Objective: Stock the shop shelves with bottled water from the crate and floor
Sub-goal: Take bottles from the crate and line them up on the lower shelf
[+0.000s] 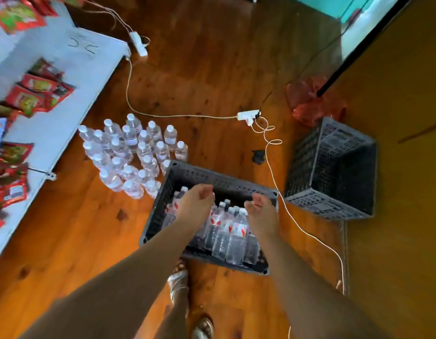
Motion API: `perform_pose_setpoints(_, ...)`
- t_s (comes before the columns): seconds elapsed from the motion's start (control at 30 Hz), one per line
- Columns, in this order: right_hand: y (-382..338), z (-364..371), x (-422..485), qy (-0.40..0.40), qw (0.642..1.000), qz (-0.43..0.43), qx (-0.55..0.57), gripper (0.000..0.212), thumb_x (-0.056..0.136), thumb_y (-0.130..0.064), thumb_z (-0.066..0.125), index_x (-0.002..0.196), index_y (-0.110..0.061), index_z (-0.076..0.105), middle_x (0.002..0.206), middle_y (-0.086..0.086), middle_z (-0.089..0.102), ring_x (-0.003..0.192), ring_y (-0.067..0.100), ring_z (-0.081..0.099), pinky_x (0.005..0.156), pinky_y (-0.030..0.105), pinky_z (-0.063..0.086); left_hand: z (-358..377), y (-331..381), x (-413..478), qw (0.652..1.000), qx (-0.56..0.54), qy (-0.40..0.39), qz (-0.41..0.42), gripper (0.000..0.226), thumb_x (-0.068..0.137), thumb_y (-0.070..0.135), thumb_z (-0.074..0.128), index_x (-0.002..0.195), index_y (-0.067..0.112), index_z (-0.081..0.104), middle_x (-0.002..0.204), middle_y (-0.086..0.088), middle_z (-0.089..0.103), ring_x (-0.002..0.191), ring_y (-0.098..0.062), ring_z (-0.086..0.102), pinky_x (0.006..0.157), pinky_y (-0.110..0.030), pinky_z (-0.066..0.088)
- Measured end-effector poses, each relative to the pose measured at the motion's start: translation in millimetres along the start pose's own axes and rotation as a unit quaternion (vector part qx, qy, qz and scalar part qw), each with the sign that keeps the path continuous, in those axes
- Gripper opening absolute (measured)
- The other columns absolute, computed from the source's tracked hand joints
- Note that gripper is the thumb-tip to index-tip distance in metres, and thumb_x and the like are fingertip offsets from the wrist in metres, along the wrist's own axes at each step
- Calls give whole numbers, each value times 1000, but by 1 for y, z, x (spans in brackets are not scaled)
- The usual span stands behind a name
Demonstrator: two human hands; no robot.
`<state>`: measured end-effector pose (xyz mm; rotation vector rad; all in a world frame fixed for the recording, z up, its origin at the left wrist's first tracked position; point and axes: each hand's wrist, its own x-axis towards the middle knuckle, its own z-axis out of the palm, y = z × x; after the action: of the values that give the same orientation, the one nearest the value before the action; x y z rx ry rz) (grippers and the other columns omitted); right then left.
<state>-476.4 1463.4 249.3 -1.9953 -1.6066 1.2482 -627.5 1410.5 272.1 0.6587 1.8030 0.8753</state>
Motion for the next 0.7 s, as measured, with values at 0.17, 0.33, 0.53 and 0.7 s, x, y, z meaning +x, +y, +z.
perform_pose_setpoints(0.17, 109, 24, 63, -13, 991, 131, 5, 37, 91, -17, 56, 128, -15, 51, 129, 7, 56, 115, 30, 56, 81, 31, 48, 78, -75, 69, 994, 53, -64, -72, 28, 93, 15, 51, 120, 11, 59, 89, 3, 60, 76, -12, 54, 62, -24, 40)
perform_pose_setpoints(0.33, 214, 68, 111, -42, 976, 209, -35, 44, 92, -16, 54, 134, -10, 44, 136, 13, 50, 118, 34, 53, 89, 37, 47, 148, -176, 120, 979, 69, -112, -158, 18, 91, 2, 49, 96, 14, 62, 73, 2, 56, 58, -6, 49, 49, -12, 39)
perform_pose_setpoints(0.53, 303, 115, 135, -80, 969, 228, -60, 51, 89, -19, 58, 137, -14, 40, 130, 11, 56, 116, 30, 54, 91, 34, 46, 224, -266, 144, 961, 72, -118, -239, 35, 93, 3, 44, 124, 16, 51, 113, -7, 57, 81, -12, 53, 61, -6, 40)
perform_pose_setpoints(0.7, 326, 131, 140, -72, 964, 255, -20, 42, 91, -20, 53, 132, -14, 47, 122, 13, 61, 107, 30, 58, 83, 32, 45, 256, -294, 149, 960, 69, -95, -252, 55, 90, 2, 45, 141, 21, 37, 134, -7, 46, 119, -26, 49, 100, -35, 42)
